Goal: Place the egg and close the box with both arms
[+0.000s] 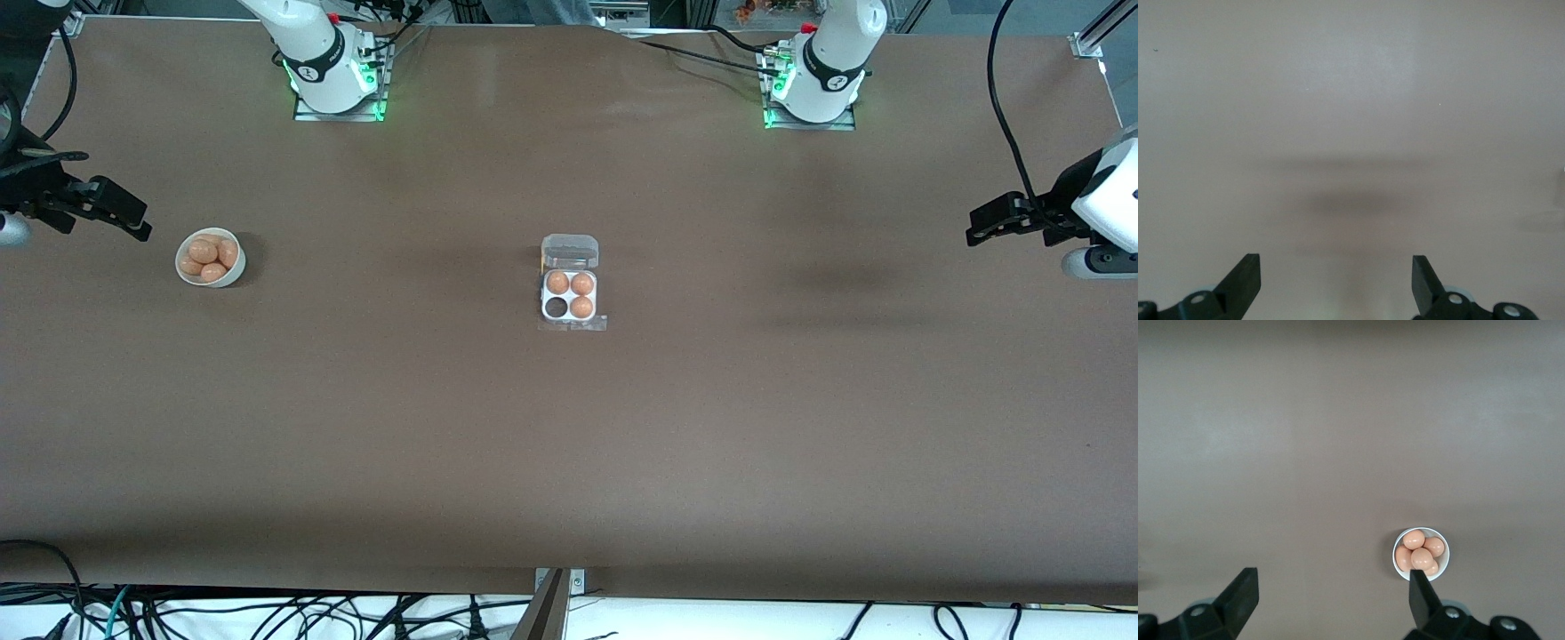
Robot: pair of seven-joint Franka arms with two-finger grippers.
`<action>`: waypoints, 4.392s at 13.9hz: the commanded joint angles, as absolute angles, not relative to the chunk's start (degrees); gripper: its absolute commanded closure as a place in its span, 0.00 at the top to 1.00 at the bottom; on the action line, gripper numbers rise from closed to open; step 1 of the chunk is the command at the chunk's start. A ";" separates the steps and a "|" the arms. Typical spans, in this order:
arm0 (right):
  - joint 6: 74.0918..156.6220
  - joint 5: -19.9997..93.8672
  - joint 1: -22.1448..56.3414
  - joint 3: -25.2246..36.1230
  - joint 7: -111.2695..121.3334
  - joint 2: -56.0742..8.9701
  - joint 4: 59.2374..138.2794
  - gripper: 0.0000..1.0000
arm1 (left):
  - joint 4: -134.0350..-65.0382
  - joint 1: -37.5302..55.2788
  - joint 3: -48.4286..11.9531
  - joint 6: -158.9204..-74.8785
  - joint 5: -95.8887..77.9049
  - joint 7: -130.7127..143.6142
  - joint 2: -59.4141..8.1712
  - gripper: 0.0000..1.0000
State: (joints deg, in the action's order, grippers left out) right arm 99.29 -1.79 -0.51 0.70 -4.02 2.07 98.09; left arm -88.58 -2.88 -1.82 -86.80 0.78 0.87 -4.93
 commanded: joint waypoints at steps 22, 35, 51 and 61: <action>98.26 -0.79 -0.97 0.53 -3.08 2.02 97.21 1.00 | -86.84 -3.52 -1.85 -85.52 0.09 0.26 -5.45 1.00; 98.26 -0.79 -0.97 0.53 -3.08 2.02 97.21 1.00 | -86.92 -3.52 -1.85 -85.52 0.09 0.26 -5.54 1.00; 98.42 -10.11 -1.49 1.57 -3.16 -10.63 101.76 1.00 | -87.01 -3.60 -1.85 -85.52 0.00 0.26 -5.54 1.00; 134.44 -10.20 -1.58 11.32 4.47 -5.71 133.31 1.00 | -87.01 -3.69 -1.85 -85.52 0.09 0.26 -5.54 1.00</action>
State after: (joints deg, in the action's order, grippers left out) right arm 128.42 -9.45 -1.36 9.32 1.56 -8.83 126.67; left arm -88.53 -3.14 -1.66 -86.69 0.78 0.87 -4.98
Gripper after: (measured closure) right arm 0.000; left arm 0.000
